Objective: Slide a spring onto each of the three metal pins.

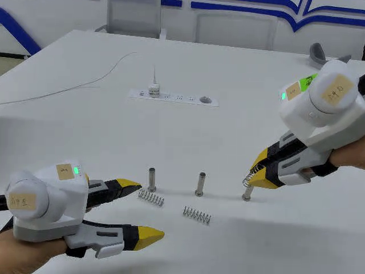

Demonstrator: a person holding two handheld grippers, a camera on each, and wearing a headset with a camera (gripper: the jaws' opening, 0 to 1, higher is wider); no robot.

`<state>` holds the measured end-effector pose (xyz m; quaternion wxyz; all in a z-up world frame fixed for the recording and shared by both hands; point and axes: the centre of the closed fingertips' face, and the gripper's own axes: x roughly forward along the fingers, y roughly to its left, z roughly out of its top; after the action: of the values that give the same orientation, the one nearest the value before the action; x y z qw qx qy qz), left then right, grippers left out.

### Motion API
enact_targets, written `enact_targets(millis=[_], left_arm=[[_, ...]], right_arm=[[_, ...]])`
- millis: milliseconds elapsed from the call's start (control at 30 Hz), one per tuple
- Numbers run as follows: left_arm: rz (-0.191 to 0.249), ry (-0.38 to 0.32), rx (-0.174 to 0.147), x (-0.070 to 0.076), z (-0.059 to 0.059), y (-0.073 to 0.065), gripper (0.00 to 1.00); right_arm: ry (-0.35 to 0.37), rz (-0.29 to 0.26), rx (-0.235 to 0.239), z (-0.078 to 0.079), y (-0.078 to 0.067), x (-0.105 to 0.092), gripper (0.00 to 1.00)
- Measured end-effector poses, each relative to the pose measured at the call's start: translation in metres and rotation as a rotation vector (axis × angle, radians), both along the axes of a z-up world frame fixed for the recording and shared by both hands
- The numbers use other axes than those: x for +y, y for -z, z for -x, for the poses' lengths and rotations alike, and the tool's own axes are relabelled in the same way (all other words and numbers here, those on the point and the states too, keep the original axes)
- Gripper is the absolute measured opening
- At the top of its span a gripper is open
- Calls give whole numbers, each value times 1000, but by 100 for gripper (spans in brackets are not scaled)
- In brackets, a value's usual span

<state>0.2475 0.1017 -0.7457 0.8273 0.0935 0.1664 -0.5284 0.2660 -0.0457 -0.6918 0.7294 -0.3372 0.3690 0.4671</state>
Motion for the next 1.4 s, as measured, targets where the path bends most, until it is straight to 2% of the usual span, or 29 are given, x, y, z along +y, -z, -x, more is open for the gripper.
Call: enact_targets(millis=[433, 733, 1400], left_arm=[[7, -22, 4, 2, 0, 1, 64], [10, -28, 7, 2, 0, 1, 65], [7, -32, 16, 6, 0, 4, 64]], right_arm=[[35, 39, 10, -19, 3, -18, 13], [54, 70, 48, -31, 18, -28, 13], [50, 100, 104, -37, 36, -30, 13]])
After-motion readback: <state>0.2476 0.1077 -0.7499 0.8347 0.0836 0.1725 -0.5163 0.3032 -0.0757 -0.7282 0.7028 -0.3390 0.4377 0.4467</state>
